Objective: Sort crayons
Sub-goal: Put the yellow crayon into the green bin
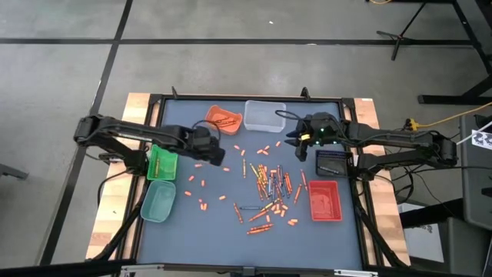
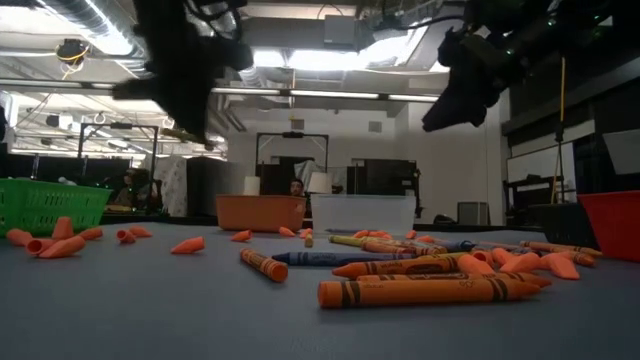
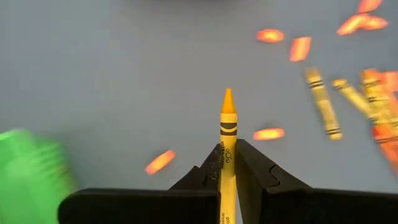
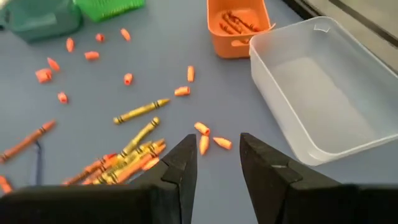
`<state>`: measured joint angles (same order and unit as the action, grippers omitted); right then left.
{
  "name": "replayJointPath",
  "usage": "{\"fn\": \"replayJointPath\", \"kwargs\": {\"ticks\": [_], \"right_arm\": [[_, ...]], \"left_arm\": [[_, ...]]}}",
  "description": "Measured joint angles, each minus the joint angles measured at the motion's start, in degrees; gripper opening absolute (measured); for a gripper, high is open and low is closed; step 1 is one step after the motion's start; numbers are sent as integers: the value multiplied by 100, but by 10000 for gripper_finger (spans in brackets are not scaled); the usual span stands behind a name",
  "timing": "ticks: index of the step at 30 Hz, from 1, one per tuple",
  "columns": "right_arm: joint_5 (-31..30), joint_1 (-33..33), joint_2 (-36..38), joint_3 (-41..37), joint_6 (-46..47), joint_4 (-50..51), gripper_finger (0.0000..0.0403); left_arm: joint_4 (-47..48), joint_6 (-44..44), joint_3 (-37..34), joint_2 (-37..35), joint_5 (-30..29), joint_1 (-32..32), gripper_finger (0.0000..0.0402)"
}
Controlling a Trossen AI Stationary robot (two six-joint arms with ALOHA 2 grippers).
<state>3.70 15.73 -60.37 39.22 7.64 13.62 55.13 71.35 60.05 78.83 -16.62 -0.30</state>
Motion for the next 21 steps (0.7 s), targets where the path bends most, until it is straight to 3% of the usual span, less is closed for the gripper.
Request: {"fn": "replayJointPath", "kwargs": {"ticks": [9, 21], "right_arm": [[281, 0, -493, 4, 624, -659, 120], [745, 0, -1662, 2, 1023, -1461, 120]], "left_arm": [[1969, 565, 0, -125, 217, 90, 11], [2833, 805, 0, -123, 409, 240, 11]]}}
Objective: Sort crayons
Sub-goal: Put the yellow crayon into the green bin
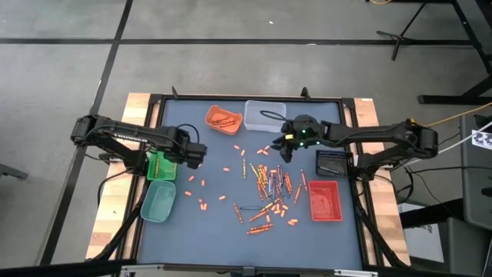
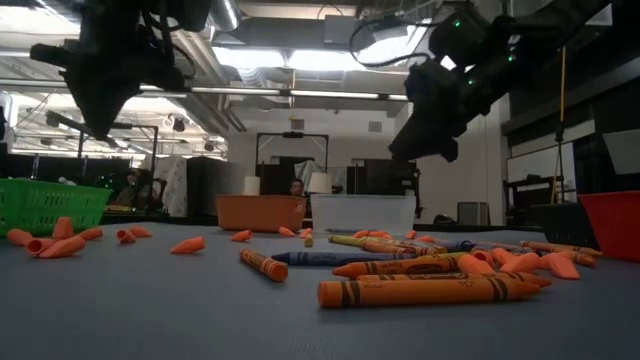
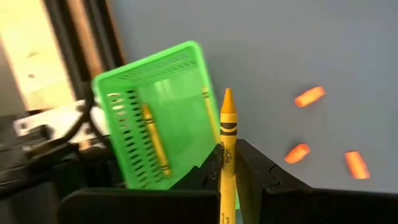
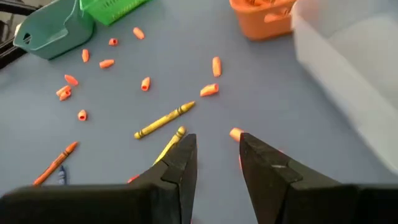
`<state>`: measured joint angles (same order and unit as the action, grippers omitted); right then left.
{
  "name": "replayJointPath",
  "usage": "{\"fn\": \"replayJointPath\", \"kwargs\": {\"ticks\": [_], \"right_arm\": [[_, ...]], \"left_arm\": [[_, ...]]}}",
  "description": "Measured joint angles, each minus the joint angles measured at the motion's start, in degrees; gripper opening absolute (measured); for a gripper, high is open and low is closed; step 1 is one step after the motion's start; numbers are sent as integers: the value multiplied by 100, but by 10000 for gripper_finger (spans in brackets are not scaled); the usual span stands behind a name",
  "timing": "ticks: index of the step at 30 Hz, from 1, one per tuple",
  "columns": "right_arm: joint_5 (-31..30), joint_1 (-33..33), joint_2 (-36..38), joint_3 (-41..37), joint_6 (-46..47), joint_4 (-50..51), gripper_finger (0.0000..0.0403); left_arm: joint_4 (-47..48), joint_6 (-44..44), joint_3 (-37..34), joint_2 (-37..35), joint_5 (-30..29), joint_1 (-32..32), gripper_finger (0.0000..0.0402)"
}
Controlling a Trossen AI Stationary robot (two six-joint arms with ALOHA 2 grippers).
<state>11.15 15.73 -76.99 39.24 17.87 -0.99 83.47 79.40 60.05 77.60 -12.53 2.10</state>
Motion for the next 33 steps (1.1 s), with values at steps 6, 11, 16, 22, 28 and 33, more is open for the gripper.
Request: {"fn": "replayJointPath", "kwargs": {"ticks": [6, 11, 16, 22, 28, 33], "right_arm": [[142, -226, -521, 0, 136, -653, 120], [143, -517, -770, 0, 129, -1083, 120], [29, -771, -886, 0, 122, -1316, 120], [-435, -1099, -924, 0, 122, -1273, 120], [-915, -1514, -964, 0, 136, -1319, 120], [-1329, -1858, -1229, -2, 137, -1808, 120]], "left_arm": [[320, 0, 0, 0, 2, 149, 33], [620, 4, 0, 0, -97, 206, 55], [576, 17, 0, 0, -470, 206, 69], [-90, 20, 0, 0, -738, 206, 71], [-1061, 0, 0, 0, -1101, 206, 71], [-1503, -48, 0, 0, -1364, 206, 71]]}}
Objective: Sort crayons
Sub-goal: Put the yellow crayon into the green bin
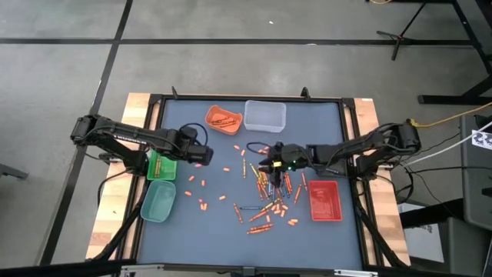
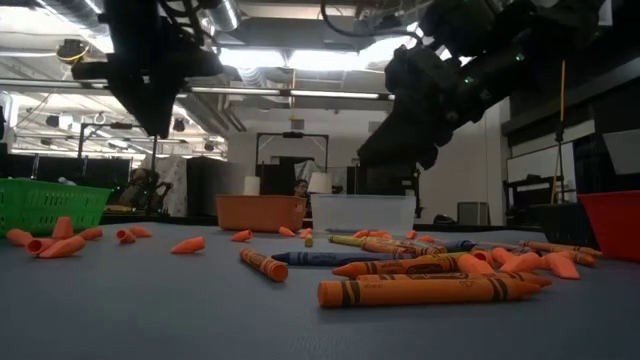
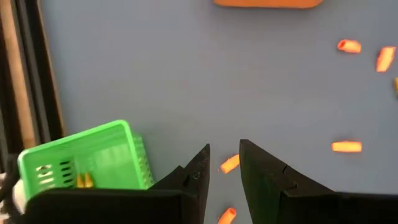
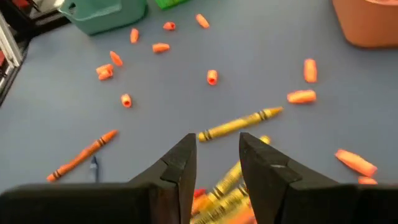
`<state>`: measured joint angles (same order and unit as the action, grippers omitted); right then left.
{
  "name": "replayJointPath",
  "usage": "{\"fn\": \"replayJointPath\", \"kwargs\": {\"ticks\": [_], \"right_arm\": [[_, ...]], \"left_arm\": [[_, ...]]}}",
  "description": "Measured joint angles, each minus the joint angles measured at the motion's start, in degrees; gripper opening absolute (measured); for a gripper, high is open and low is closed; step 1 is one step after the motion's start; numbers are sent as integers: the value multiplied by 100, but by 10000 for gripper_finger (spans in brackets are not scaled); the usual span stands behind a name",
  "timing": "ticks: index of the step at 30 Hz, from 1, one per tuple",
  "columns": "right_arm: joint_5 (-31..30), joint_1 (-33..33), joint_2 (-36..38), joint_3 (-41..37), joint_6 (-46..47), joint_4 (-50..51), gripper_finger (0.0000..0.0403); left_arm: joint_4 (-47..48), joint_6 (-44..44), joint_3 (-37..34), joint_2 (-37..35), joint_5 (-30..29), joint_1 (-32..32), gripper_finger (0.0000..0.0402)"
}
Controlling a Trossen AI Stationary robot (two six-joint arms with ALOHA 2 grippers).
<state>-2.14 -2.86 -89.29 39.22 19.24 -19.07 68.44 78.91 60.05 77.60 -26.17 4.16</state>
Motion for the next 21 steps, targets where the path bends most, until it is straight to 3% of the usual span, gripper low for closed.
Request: {"fn": "replayJointPath", "kwargs": {"ticks": [6, 21], "right_arm": [[-357, -142, -484, 23, -1, -661, 120], [-733, -126, -1685, 583, -6, -616, 120]], "left_arm": [[-137, -131, 0, 0, -15, 0, 71], [-231, -133, 0, 0, -20, 0, 71]]}}
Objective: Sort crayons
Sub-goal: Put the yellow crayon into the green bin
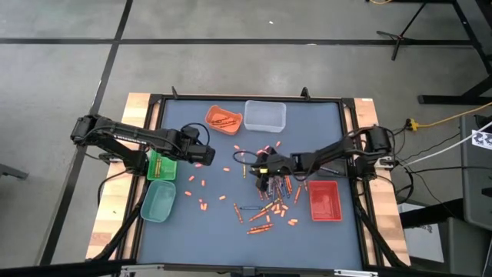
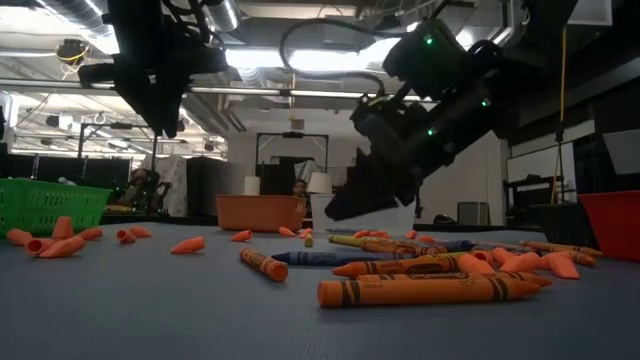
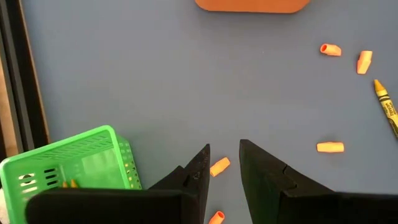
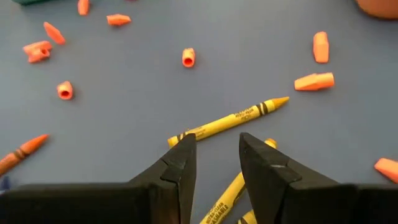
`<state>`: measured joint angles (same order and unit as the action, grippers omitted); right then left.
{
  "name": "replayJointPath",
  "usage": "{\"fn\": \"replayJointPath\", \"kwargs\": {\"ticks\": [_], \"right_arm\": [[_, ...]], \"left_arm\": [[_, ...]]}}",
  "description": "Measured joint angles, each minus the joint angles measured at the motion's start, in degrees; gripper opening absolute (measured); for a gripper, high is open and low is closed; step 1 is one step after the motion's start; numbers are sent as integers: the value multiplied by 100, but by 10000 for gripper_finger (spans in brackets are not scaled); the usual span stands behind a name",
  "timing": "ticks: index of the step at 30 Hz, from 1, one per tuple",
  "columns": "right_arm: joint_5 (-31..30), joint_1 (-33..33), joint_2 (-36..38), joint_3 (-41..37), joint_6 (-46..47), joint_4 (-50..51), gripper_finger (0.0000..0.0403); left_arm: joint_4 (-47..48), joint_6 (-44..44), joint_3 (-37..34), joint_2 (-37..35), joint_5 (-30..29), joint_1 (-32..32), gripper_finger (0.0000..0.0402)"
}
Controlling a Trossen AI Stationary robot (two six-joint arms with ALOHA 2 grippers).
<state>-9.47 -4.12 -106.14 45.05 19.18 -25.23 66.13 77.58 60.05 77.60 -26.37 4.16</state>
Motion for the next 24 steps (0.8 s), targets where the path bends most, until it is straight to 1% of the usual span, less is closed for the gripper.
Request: {"fn": "replayJointPath", "kwargs": {"ticks": [5, 13, 24], "right_arm": [[-43, 0, -213, 110, 2, 78, 120], [-536, 0, -281, 193, -3, 353, 120], [-651, 0, -281, 195, 11, 635, 120]], "left_arm": [[-26, 0, 0, 0, 0, 0, 71], [-60, 0, 0, 0, -48, 0, 71], [-118, -2, 0, 0, -162, 0, 71]]}}
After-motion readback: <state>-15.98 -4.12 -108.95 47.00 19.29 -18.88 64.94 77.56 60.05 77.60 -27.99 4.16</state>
